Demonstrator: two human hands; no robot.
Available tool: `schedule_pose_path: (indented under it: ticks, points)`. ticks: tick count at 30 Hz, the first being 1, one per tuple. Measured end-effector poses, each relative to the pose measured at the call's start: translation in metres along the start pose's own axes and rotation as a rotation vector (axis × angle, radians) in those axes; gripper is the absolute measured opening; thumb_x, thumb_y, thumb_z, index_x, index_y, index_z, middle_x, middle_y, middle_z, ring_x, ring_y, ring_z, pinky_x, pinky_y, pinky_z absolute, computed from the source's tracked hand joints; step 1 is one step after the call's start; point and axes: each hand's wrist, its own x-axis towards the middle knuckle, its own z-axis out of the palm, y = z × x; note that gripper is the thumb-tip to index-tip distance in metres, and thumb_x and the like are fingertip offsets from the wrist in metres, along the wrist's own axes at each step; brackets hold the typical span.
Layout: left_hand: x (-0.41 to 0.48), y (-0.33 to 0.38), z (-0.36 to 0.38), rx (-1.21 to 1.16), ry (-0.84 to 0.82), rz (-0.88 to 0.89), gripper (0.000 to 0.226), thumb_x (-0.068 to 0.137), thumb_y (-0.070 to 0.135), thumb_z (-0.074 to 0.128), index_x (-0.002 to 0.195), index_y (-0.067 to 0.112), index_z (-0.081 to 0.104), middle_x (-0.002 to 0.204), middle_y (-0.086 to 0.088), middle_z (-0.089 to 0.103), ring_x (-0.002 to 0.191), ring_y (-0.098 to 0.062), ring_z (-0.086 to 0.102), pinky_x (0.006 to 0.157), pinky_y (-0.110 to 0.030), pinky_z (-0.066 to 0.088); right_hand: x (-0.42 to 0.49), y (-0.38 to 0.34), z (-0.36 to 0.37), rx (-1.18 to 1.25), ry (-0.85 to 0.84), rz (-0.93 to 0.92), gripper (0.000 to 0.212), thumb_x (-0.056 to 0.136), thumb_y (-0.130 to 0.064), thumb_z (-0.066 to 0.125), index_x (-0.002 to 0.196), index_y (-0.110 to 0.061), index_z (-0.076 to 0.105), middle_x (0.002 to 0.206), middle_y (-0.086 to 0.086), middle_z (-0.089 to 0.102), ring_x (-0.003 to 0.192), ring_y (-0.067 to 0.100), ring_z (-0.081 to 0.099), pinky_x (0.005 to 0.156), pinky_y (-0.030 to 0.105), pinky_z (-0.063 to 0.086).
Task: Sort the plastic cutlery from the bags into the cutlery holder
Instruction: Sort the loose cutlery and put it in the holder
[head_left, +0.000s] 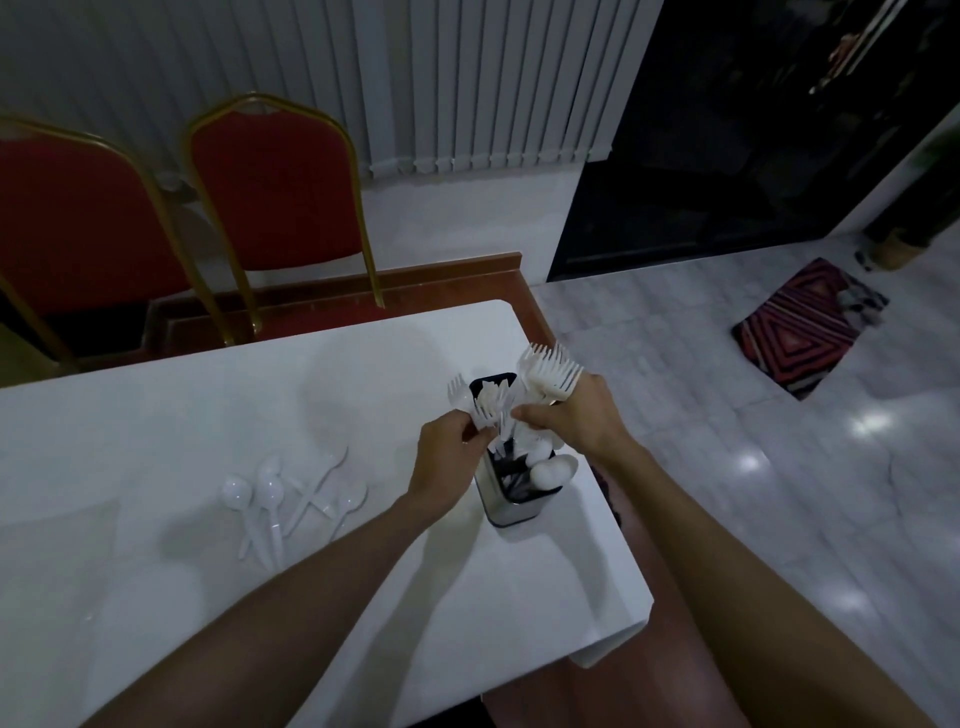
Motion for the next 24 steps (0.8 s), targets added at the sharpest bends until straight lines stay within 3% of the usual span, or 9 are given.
schedule_pose_path:
  ticks: [4, 6, 9, 12, 14, 17, 20, 24]
  points:
    - [0.005, 0.006, 0.002, 0.128, -0.031, 0.096, 0.029, 0.087, 0.021, 0.065, 0.073, -0.003, 0.059, 0.069, -0.013, 0.064, 0.066, -0.026, 0.06, 0.063, -0.037, 0.047, 0.004, -0.002, -0.009, 0.214, -0.011, 0.041, 0.023, 0.066, -0.01, 0.085, 0.077, -0.007, 0.065, 0.072, 0.004, 0.072, 0.063, 0.011, 0.071, 0.062, 0.037, 0.061]
    - [0.006, 0.006, 0.003, 0.146, -0.022, 0.101, 0.03, 0.087, 0.021, 0.064, 0.069, -0.002, 0.057, 0.066, -0.013, 0.061, 0.066, -0.028, 0.06, 0.062, -0.038, 0.047, 0.003, 0.0, -0.011, 0.298, -0.036, 0.071, 0.025, 0.065, -0.007, 0.085, 0.08, -0.011, 0.066, 0.078, 0.006, 0.074, 0.068, 0.018, 0.074, 0.065, 0.042, 0.062]
    - [0.006, 0.006, 0.005, 0.16, -0.01, 0.105, 0.029, 0.088, 0.02, 0.062, 0.068, 0.0, 0.056, 0.063, -0.01, 0.06, 0.062, -0.025, 0.058, 0.06, -0.038, 0.048, 0.003, -0.003, -0.005, 0.159, -0.039, 0.043, 0.026, 0.065, -0.012, 0.085, 0.08, -0.009, 0.064, 0.074, 0.004, 0.072, 0.062, 0.009, 0.07, 0.058, 0.031, 0.059]
    - [0.006, 0.006, 0.005, 0.144, -0.02, 0.098, 0.028, 0.089, 0.02, 0.061, 0.072, -0.002, 0.059, 0.068, -0.012, 0.064, 0.064, -0.024, 0.061, 0.064, -0.041, 0.051, 0.004, -0.002, 0.0, 0.075, -0.015, 0.044, 0.025, 0.065, -0.017, 0.084, 0.077, -0.006, 0.065, 0.072, 0.005, 0.072, 0.06, 0.009, 0.068, 0.059, 0.035, 0.059]
    - [0.008, 0.004, 0.003, 0.125, -0.029, 0.097, 0.027, 0.089, 0.022, 0.061, 0.077, -0.003, 0.062, 0.073, -0.014, 0.067, 0.069, -0.025, 0.064, 0.067, -0.043, 0.054, 0.006, 0.003, -0.004, 0.183, -0.002, 0.089, 0.023, 0.064, -0.016, 0.085, 0.076, -0.008, 0.067, 0.074, 0.005, 0.074, 0.067, 0.014, 0.072, 0.064, 0.04, 0.061]
    - [0.012, 0.001, -0.002, 0.111, -0.051, 0.084, 0.027, 0.087, 0.025, 0.064, 0.079, -0.001, 0.064, 0.076, -0.01, 0.069, 0.072, -0.022, 0.065, 0.069, -0.04, 0.055, 0.002, 0.006, -0.015, 0.396, -0.085, 0.112, 0.029, 0.066, -0.006, 0.084, 0.092, -0.007, 0.069, 0.087, 0.009, 0.074, 0.078, 0.021, 0.074, 0.071, 0.044, 0.061]
    - [0.014, -0.001, -0.007, 0.09, -0.072, 0.056, 0.023, 0.086, 0.024, 0.066, 0.077, 0.003, 0.063, 0.076, -0.007, 0.068, 0.073, -0.019, 0.064, 0.069, -0.032, 0.053, -0.004, 0.007, -0.006, 0.188, -0.114, 0.108, 0.029, 0.064, -0.014, 0.086, 0.088, -0.011, 0.069, 0.08, 0.005, 0.075, 0.07, 0.015, 0.073, 0.067, 0.041, 0.062]
    - [0.014, 0.0, -0.012, 0.091, -0.095, 0.067, 0.02, 0.087, 0.023, 0.065, 0.073, 0.01, 0.059, 0.073, -0.005, 0.065, 0.07, -0.017, 0.061, 0.064, -0.026, 0.046, -0.006, 0.008, 0.018, 0.037, -0.021, 0.074, 0.034, 0.066, -0.022, 0.085, 0.084, -0.001, 0.066, 0.077, 0.011, 0.071, 0.069, 0.022, 0.07, 0.063, 0.044, 0.059]
